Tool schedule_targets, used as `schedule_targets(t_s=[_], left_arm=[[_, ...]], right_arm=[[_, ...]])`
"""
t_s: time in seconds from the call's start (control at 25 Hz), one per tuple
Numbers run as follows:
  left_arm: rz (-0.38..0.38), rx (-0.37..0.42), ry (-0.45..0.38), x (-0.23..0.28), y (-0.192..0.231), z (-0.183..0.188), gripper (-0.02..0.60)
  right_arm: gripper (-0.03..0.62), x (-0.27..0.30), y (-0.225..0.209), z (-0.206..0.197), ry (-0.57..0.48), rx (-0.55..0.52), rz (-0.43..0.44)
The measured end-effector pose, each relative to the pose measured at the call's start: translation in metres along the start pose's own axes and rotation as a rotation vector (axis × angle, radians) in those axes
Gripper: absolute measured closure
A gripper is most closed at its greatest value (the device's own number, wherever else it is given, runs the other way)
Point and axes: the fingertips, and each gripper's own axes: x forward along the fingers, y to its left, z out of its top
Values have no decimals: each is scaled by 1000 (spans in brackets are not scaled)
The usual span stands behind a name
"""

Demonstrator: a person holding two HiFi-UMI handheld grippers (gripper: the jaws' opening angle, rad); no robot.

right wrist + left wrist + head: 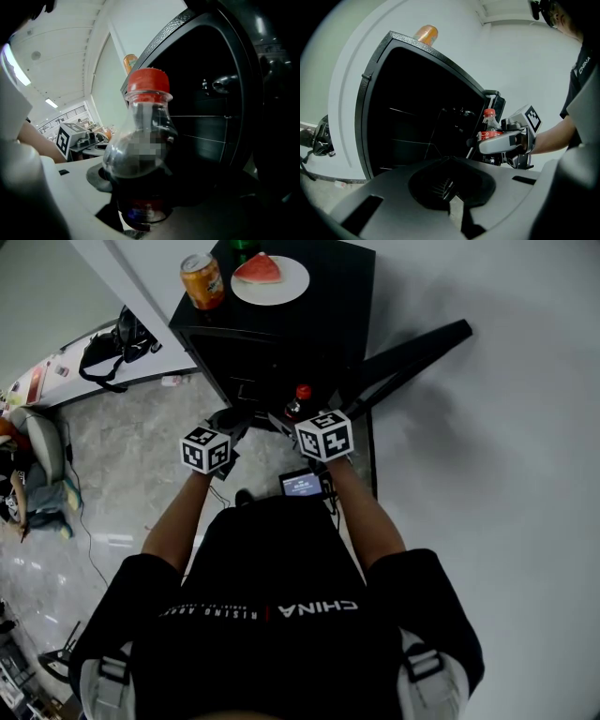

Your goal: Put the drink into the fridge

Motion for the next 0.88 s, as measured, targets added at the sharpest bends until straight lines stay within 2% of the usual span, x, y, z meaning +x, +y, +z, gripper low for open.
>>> schedule_targets(t_s=[0.64, 0.88], left_arm=[[3, 2, 14, 6, -3, -1, 571], [16, -21, 16, 14, 5, -4, 571]], right_arm=[[278, -1, -4, -4, 10, -6, 11], [278, 23, -14, -11, 32, -3, 15]])
